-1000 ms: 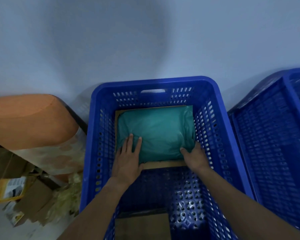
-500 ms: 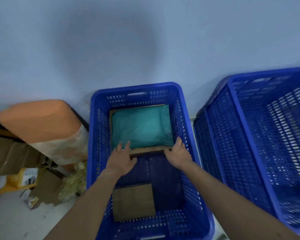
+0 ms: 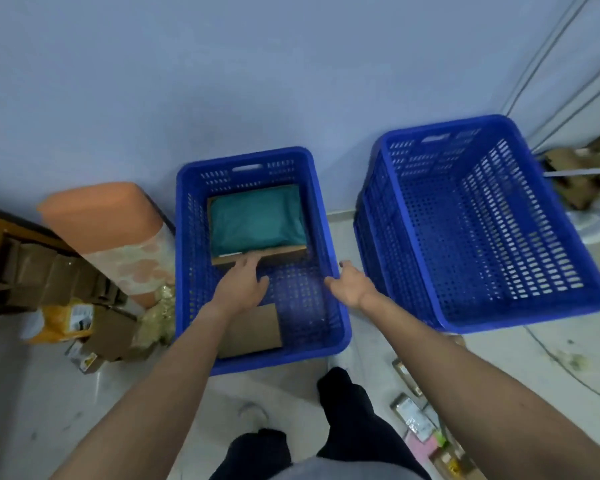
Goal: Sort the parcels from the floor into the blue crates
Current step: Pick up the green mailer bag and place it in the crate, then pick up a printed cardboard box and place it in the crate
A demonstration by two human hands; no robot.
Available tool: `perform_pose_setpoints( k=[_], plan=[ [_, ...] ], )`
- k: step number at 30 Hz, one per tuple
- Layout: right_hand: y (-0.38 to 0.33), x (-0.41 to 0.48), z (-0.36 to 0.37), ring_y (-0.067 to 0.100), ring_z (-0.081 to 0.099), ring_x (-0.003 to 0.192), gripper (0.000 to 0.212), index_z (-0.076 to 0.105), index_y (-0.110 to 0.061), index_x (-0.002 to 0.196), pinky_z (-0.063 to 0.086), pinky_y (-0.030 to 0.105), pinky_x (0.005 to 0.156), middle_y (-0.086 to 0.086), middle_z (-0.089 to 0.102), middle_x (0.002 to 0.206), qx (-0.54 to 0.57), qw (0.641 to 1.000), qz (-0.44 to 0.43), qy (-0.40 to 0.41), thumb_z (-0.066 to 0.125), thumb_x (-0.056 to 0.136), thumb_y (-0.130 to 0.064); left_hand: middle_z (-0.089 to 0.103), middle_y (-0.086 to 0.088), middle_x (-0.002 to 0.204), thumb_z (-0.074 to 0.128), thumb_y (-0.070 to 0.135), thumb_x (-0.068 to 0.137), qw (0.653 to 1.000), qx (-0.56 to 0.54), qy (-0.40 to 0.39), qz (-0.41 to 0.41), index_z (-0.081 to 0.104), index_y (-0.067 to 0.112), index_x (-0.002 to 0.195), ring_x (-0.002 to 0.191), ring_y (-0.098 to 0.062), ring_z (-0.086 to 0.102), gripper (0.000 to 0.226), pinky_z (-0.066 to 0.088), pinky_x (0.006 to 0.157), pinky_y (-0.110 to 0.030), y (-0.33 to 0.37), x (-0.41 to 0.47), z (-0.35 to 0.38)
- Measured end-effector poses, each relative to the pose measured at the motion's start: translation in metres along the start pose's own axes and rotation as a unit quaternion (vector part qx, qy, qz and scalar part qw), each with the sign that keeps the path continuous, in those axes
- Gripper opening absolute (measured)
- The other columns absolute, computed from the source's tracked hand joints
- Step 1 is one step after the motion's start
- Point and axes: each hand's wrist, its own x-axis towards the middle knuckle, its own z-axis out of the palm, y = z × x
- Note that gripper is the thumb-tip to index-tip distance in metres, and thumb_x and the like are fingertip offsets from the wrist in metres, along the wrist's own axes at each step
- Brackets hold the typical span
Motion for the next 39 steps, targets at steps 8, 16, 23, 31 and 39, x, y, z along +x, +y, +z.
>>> perform_pose_setpoints(
  k=[8,16,23,31,39],
  plan=[
    [0.066,-0.097,-0.006,0.03,0.062,0.089,0.028,0.067,-0.009,0.094,0.042,0.035,0.068,0.011,0.069,0.091,0.057,0.991,0.011,0.122,0.052,0.092,-0.034,0.061,-0.01,0.135,0.05,0.032,0.103,0.994,-0.062,-0.01,0.095,0.048,0.013,0.144,0.123,-0.029,0.056,0.045,0.045,0.102,-0.036,0.044,-0.059,-0.012],
    [0.151,-0.229,0.039,0.033,0.066,0.089,0.033,0.069,-0.001,0.094,0.051,0.04,0.079,0.015,0.072,0.094,0.083,0.965,0.093,0.23,0.051,0.089,-0.028,0.063,0.013,0.088,0.053,0.031,0.098,0.979,-0.081,-0.039,0.185,0.062,0.019,0.126,0.102,-0.023,0.062,0.031,0.047,0.092,-0.035,0.076,-0.142,0.04],
    [0.238,-0.34,0.068,0.028,0.06,0.091,0.027,0.066,-0.011,0.1,0.046,0.032,0.077,0.01,0.067,0.1,0.129,0.935,0.196,0.268,0.05,0.093,-0.032,0.067,0.006,0.103,0.051,0.034,0.097,0.958,-0.065,-0.132,0.244,0.061,0.027,0.117,0.092,-0.011,0.063,0.024,0.049,0.078,-0.033,0.13,-0.209,0.093],
    [0.338,-0.429,0.073,0.032,0.062,0.098,0.024,0.063,-0.008,0.097,0.043,0.031,0.073,0.013,0.068,0.106,0.111,0.915,0.237,0.306,0.052,0.092,-0.029,0.068,0.009,0.1,0.052,0.032,0.097,0.931,-0.027,-0.17,0.323,0.064,0.031,0.107,0.091,-0.014,0.065,0.015,0.052,0.076,-0.034,0.229,-0.271,0.16],
    [0.486,-0.499,0.085,0.025,0.059,0.095,0.024,0.059,-0.021,0.1,0.037,0.029,0.069,0.005,0.067,0.11,0.139,0.908,0.25,0.307,0.058,0.09,-0.044,0.072,-0.005,0.101,0.055,0.028,0.101,0.926,-0.158,-0.281,0.196,0.066,0.009,0.116,0.082,-0.016,0.07,0.027,0.051,0.068,-0.027,0.314,-0.348,0.279]
  ],
)
